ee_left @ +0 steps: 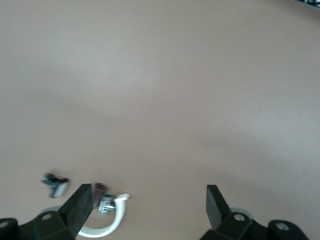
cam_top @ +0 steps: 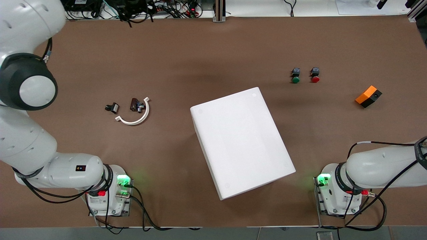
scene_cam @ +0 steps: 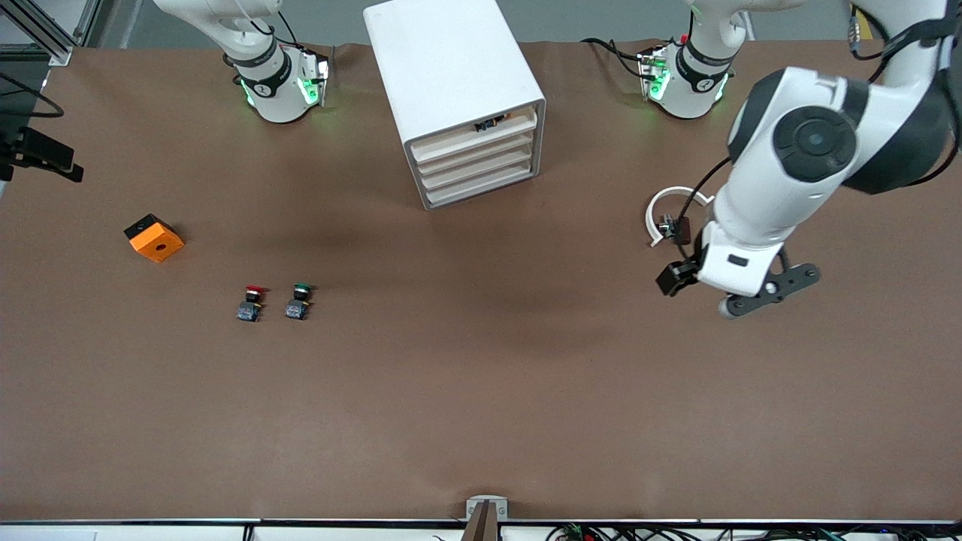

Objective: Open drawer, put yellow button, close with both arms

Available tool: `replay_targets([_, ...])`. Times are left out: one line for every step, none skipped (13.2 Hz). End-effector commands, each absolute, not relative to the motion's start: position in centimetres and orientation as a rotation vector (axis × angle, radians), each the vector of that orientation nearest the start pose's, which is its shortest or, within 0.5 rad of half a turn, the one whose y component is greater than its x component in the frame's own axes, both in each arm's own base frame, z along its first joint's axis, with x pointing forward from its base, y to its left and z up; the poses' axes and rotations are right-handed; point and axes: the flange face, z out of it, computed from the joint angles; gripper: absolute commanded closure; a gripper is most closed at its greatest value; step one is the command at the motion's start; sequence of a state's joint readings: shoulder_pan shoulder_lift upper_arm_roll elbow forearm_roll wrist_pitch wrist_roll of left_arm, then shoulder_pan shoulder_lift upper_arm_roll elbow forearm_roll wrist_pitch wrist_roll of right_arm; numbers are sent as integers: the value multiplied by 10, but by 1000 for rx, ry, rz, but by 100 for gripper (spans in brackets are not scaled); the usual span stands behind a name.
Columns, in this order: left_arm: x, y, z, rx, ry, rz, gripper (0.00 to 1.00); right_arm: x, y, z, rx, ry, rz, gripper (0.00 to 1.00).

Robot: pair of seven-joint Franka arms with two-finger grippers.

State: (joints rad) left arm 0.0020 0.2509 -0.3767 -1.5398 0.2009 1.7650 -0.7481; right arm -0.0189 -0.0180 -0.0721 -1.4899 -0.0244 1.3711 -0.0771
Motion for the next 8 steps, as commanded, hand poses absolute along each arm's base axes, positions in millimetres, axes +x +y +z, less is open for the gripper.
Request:
replay_targets([580, -165, 559, -2992, -375, -40, 0, 510, -56, 651, -3155, 63, 146, 0])
replay_targets([576, -153, 569, -2999, -350, -33, 0, 510, -57, 654, -3154, 65, 129, 0])
replay_targets([571, -145, 580, -3012, -315, -35, 0, 510, -56, 654, -3153, 62, 126, 0])
replay_targets([565, -137, 592, -3023, -264, -45, 0, 511, -56, 654, -3152, 62, 121, 0])
replay_targets([557, -125, 605, -3016, -247, -59, 0, 511, -54, 655, -3153, 57, 116, 0])
replay_targets([550, -120, 610, -3011, -227, -36, 0, 510, -55, 657, -3153, 60, 111, 0])
replay_targets([542, -109, 621, -3020, -226, -13, 0, 507, -55, 663, -3154, 62, 92, 0])
replay_targets([537, -99, 626, -3031, -220, 8, 0, 505, -55, 667, -3144, 67, 76, 0])
